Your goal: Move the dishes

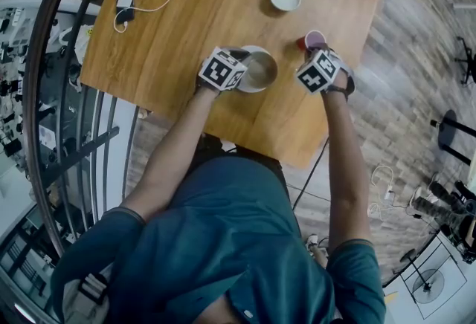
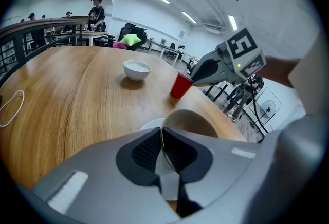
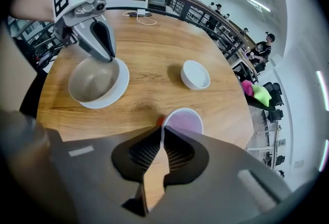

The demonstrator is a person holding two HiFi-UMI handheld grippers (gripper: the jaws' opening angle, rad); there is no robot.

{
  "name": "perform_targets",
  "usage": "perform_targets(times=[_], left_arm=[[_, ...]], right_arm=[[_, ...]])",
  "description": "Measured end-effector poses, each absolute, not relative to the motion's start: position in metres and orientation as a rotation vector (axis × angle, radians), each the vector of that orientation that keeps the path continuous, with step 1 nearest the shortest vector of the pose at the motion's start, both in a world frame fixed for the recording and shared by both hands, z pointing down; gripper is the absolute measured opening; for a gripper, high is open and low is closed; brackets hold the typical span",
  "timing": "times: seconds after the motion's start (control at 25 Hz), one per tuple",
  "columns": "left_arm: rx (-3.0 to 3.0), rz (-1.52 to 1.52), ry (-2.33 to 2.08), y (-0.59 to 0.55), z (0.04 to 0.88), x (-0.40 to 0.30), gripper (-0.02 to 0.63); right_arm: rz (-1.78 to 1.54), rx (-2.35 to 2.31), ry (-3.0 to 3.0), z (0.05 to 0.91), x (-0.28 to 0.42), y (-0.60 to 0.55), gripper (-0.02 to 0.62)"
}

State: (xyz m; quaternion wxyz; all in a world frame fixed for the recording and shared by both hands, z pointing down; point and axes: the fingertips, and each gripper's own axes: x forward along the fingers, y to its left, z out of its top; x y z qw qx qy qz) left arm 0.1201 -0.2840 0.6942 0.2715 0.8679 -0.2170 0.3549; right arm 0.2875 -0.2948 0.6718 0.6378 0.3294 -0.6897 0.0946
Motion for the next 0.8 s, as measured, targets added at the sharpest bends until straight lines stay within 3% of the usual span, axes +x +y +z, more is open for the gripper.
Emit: perform_targets(times=[0.8], left_arm=[[2.336, 0.874, -0.734, -0.323, 0.66, 0.077, 0.014]], right_arm=[[0.218, 0.738, -1.636, 0.665, 0.263, -0.283, 0.061]])
